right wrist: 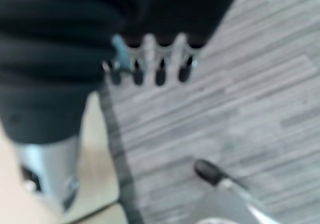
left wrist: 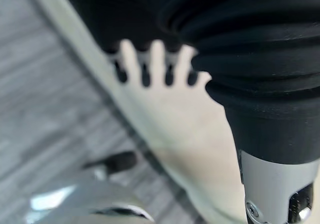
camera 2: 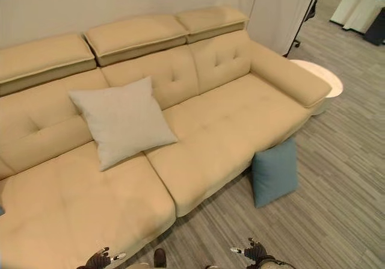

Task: Pick up all the scattered cushions and arrange them neatly on the sofa.

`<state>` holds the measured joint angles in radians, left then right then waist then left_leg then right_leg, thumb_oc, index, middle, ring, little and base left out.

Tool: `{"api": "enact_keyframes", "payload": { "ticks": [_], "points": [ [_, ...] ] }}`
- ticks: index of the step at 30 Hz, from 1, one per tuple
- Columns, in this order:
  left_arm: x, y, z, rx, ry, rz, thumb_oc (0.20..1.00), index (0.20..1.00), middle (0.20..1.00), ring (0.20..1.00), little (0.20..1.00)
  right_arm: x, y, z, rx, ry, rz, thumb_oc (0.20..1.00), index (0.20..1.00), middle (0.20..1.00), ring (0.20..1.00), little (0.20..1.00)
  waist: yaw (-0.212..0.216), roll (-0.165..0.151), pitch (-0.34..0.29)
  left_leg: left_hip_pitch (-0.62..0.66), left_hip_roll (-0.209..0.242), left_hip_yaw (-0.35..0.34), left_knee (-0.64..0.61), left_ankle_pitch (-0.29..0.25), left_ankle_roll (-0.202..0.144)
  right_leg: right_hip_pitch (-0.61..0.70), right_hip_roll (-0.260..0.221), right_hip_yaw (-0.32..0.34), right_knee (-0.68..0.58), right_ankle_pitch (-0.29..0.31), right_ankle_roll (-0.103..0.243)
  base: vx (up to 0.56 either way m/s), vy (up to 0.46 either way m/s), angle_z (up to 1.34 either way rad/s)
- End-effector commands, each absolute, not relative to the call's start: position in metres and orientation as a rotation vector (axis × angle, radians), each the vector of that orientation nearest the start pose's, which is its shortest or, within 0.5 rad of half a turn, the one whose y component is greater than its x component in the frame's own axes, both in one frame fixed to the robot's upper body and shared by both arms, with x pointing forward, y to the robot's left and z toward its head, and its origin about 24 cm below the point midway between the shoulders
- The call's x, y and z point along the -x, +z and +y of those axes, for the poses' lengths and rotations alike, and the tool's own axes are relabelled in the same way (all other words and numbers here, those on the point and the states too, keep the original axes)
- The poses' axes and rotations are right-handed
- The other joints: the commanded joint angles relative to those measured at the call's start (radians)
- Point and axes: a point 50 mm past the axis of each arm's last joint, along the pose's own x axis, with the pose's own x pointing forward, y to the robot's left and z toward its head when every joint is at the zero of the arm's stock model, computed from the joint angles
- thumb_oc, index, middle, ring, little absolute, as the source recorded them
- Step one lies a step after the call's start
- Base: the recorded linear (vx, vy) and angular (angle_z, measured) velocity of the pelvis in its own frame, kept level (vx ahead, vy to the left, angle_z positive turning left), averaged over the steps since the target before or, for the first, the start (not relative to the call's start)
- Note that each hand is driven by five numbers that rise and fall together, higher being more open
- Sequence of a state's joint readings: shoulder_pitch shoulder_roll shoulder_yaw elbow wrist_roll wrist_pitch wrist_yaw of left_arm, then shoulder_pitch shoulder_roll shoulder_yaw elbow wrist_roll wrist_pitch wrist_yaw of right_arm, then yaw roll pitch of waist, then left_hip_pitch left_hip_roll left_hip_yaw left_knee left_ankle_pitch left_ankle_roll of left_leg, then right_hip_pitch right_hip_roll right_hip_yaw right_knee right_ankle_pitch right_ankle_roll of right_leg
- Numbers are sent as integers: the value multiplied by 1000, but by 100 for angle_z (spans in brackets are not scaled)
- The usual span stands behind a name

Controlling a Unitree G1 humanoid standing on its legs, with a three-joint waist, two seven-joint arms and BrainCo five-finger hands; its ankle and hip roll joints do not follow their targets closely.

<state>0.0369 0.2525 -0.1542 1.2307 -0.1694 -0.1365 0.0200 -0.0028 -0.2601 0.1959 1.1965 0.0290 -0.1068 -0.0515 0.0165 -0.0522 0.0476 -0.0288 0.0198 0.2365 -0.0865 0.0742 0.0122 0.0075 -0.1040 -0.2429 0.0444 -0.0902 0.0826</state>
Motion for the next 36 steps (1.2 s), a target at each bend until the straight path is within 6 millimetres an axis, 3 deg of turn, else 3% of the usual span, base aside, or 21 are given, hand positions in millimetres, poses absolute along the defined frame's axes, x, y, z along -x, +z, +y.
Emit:
{"api": "enact_keyframes", "payload": {
  "ticks": [1,2,4,5,6,8,9,10,12,13,16,17,18,23,24,26,31,33,36],
  "points": [
    [-118,-151,236,-210,106,1033,1000,1000,1000,1000,1000,-117,-149,-242,351,-60,1048,1000,1000,1000,1000,1000,-7,-15,18,6,-26,-114,120,-129,-33,-14,19,39,-40,84,47,-73,-164,-12],
    [-119,-151,232,-216,88,1036,1000,1000,1000,1000,1000,-115,-149,-243,355,-59,1050,1000,1000,1000,1000,1000,-16,-19,22,6,-19,-119,144,-132,-42,-1,28,48,-57,87,39,-116,-167,-5],
    [-120,-152,228,-205,86,1027,1000,1000,1000,1000,1000,-115,-149,-244,357,-58,1050,1000,1000,1000,1000,1000,0,-27,32,-7,-51,-243,209,-158,-52,-4,36,98,-63,98,27,-105,-82,-34],
    [-120,-152,228,-205,86,1027,1000,1000,1000,1000,1000,-115,-149,-245,357,-58,1050,1000,1000,1000,1000,1000,-1,-26,33,-7,-51,-243,211,-159,-52,-3,36,98,-63,98,27,-114,21,-89],
    [-122,-152,225,-185,93,1021,1000,1000,1000,1000,1000,-118,-148,-245,354,-59,1041,1000,1000,1000,1000,1000,17,-30,39,-9,-64,-368,244,-167,-65,-16,36,146,-61,112,28,-126,60,-98],
    [-122,-152,223,-183,94,1021,1000,1000,1000,1000,1000,-117,-148,-247,360,-57,1049,1000,1000,1000,1000,1000,26,-32,38,-20,-58,-468,245,-158,-73,-38,29,196,-62,131,41,-116,66,-74],
    [-122,-152,223,-183,94,1021,1000,1000,1000,1000,1000,-117,-148,-247,360,-57,1049,1000,1000,1000,1000,1000,27,-32,38,-19,-57,-468,244,-158,-73,-38,29,196,-62,131,41,-114,79,-122],
    [-121,-153,221,-192,81,1027,1000,1000,1000,1000,1000,-121,-147,-247,352,-60,1039,1000,1000,1000,1000,1000,22,-25,36,-2,-71,-521,190,-171,-58,-67,30,246,-61,155,55,-101,144,-110],
    [-120,-155,219,-231,40,1047,1000,1000,1000,1000,1000,-118,-147,-248,333,-78,1051,1000,1000,1000,1000,1000,2,-15,31,20,-46,-449,141,-157,-54,-83,21,246,-65,170,62,-153,256,-74],
    [-131,-151,217,-275,5,1009,1000,1000,1000,1000,1000,-125,-146,-249,309,-111,1039,1000,1000,1000,1000,1000,0,-16,40,29,-74,-421,119,-161,-32,-137,7,267,-68,227,95,-198,303,-92],
    [-138,-147,222,-297,13,981,1000,1000,1000,1000,1000,-133,-144,-247,299,-119,1017,1000,1000,1000,1000,1000,14,-10,58,36,-77,-363,103,-155,-18,-186,-3,233,-31,239,115,-195,233,-175],
    [-140,-145,226,-301,32,972,1000,1000,1000,1000,1000,-133,-144,-245,296,-124,1015,1000,1000,1000,1000,1000,32,6,68,31,-66,-336,105,-145,-12,-196,-21,129,24,204,99,-183,159,-211],
    [-140,-145,228,-303,36,973,1000,1000,1000,1000,1000,-134,-144,-246,299,-126,1012,1000,1000,1000,1000,1000,37,11,69,31,-62,-324,102,-140,-10,-181,-29,89,36,181,88,-175,131,-177],
    [-132,-148,231,-280,50,1001,1000,1000,1000,1000,1000,-119,-147,-251,286,-146,1046,1000,1000,1000,1000,1000,47,21,40,30,-51,-284,78,-120,0,-100,-18,22,106,102,51,-88,-1,-45],
    [-126,-150,229,-278,41,1022,1000,1000,1000,1000,1000,-113,-149,-251,287,-148,1063,1000,1000,1000,1000,1000,71,15,26,23,-41,-247,76,-117,-7,-41,-39,-62,76,86,54,-79,-89,-29],
    [-122,-152,227,-268,44,1029,1000,1000,1000,1000,1000,-113,-150,-250,290,-146,1065,1000,1000,1000,1000,1000,82,3,24,22,-35,-216,70,-110,-22,-18,-32,-95,11,95,62,-65,-143,-63],
    [-126,-152,223,-271,31,1022,1000,1000,1000,1000,1000,-113,-149,-250,282,-153,1058,1000,1000,1000,1000,1000,58,-3,21,20,-18,-209,66,-98,-44,-8,2,-54,-51,99,50,-12,-192,-27],
    [-133,-150,217,-285,1,1003,1000,1000,1000,1000,1000,-112,-148,-254,270,-178,1052,1000,1000,1000,1000,1000,33,-8,33,3,-4,-213,129,-111,-63,8,23,-25,-80,98,34,-25,-208,9],
    [-136,-150,215,-267,8,993,1000,1000,1000,1000,1000,-112,-148,-256,275,-185,1052,1000,1000,1000,1000,1000,34,-14,51,-17,-8,-249,199,-132,-72,19,34,-10,-91,97,20,-32,-131,11]
  ]
}}
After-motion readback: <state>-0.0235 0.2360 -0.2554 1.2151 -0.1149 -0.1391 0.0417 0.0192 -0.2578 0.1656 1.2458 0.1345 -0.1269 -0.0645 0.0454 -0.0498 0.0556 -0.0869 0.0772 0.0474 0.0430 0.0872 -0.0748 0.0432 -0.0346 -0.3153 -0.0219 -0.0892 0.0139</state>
